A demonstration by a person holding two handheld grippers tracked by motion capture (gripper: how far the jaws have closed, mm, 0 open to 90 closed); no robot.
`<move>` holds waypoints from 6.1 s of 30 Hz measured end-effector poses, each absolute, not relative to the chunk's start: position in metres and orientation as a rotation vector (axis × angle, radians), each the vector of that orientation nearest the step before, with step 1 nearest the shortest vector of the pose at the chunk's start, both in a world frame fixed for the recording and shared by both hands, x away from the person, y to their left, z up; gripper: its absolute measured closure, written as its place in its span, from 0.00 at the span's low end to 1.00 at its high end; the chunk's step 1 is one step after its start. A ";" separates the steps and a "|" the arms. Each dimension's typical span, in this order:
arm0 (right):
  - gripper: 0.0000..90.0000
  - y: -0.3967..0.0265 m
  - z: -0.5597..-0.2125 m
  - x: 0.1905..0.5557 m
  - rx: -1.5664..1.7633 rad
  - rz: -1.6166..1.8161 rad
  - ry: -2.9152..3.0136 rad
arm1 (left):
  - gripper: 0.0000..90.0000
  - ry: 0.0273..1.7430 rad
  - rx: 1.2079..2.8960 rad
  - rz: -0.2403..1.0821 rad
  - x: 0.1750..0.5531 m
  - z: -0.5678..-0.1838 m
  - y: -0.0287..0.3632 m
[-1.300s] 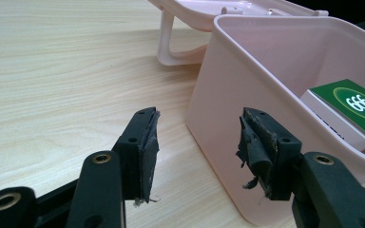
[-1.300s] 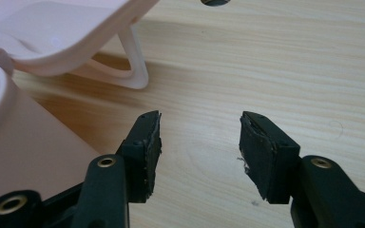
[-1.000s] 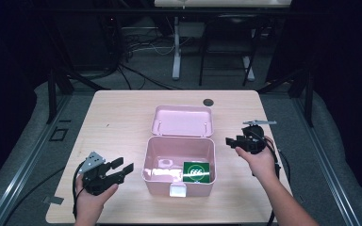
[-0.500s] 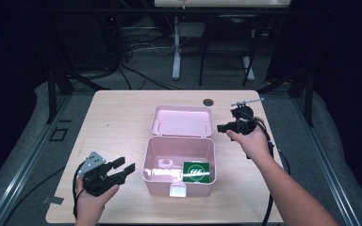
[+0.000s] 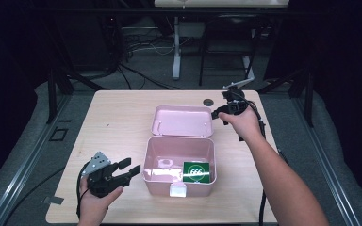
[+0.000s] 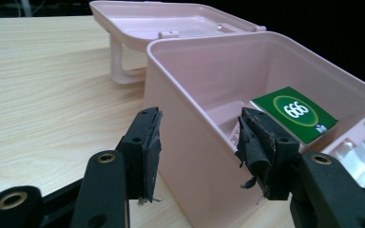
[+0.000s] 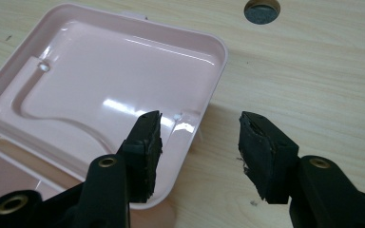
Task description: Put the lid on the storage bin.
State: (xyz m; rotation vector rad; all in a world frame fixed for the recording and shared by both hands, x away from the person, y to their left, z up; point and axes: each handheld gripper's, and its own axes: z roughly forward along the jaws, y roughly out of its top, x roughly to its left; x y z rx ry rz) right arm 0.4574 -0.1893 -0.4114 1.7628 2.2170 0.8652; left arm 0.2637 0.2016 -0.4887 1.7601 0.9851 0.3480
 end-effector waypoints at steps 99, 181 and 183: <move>0.98 -0.172 -0.379 0.429 1.662 1.047 2.050 | 0.78 0.932 1.838 0.331 0.262 -0.495 0.181; 0.97 -0.187 -0.420 0.301 1.347 1.434 1.811 | 0.65 0.933 1.800 0.401 0.272 -0.466 0.183; 0.97 -0.187 -0.420 0.301 1.346 1.433 1.813 | 0.64 0.937 1.794 0.416 0.274 -0.461 0.184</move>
